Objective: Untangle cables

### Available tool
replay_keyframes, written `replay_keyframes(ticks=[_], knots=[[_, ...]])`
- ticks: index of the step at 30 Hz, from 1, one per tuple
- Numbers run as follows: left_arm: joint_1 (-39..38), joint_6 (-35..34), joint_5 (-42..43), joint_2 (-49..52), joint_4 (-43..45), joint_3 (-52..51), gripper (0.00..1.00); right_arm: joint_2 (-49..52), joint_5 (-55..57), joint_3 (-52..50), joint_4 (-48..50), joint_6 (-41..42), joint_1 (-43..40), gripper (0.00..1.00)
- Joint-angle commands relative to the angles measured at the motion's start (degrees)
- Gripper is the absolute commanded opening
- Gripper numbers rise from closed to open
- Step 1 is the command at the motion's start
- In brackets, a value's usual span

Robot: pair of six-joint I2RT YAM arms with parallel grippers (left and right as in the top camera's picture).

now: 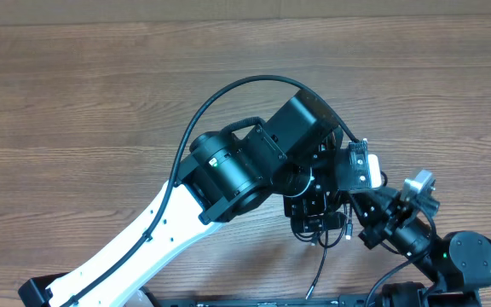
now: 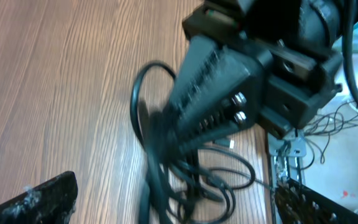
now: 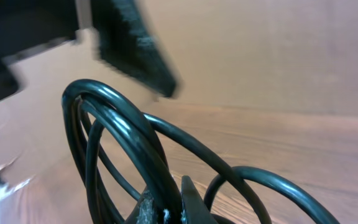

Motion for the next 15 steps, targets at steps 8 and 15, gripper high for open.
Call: replay_keyframes(ticks=[8,15], knots=[[0.2,-15.6,-13.9,0.3,-0.1,0.9,1.00,-0.4,20.9,0.2,-4.9,14.4,0.2,0.04],[0.2,-26.1,-14.5,0.4,3.6,0.9,1.00,-0.4,23.6,0.2,-3.7,27.1,0.2,0.04]])
